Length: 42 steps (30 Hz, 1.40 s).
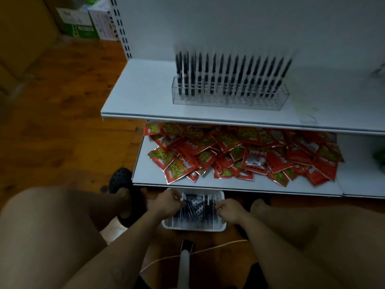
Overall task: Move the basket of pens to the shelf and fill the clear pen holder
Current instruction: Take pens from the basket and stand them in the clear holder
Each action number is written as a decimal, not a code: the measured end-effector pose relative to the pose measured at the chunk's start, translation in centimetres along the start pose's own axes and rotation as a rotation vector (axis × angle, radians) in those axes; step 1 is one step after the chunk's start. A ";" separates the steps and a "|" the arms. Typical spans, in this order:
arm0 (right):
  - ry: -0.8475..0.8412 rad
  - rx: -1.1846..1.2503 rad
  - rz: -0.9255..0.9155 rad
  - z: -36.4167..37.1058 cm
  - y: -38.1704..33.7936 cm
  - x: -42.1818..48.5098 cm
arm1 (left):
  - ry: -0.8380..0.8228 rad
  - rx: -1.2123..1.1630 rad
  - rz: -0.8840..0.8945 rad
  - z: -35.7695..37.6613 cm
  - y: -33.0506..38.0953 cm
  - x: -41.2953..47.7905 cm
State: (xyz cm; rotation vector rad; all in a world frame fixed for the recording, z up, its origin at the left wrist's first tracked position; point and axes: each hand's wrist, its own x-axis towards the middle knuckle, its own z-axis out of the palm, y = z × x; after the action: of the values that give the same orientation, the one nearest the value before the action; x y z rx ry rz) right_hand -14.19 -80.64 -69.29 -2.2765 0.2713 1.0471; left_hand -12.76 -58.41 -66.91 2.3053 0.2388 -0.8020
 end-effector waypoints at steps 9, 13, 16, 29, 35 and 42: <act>-0.026 -0.089 0.081 5.0 -0.1 7.0 | -0.104 -0.236 -0.170 4.2 -2.1 4.7; -0.137 -0.157 0.115 7.1 0.3 9.6 | -0.155 -0.468 -0.350 6.3 -3.3 6.5; -0.216 -0.136 0.125 8.4 1.1 11.2 | -0.161 -0.606 -0.456 7.3 -4.3 7.6; -0.161 -0.088 0.163 9.4 1.6 13.5 | -0.111 -0.714 -0.494 7.8 -3.4 9.3; -0.027 0.122 0.064 5.4 -1.5 9.3 | -0.052 -0.610 -0.322 4.5 -0.5 6.9; 0.189 0.313 -0.112 1.4 -6.6 2.8 | 0.075 -0.448 -0.030 -2.0 3.6 2.0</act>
State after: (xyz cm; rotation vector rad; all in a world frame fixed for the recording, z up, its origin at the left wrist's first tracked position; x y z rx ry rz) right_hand -10.42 -74.39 -69.14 -2.0797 0.3542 0.6797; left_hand -8.90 -59.88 -64.96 1.9130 0.4405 -0.6039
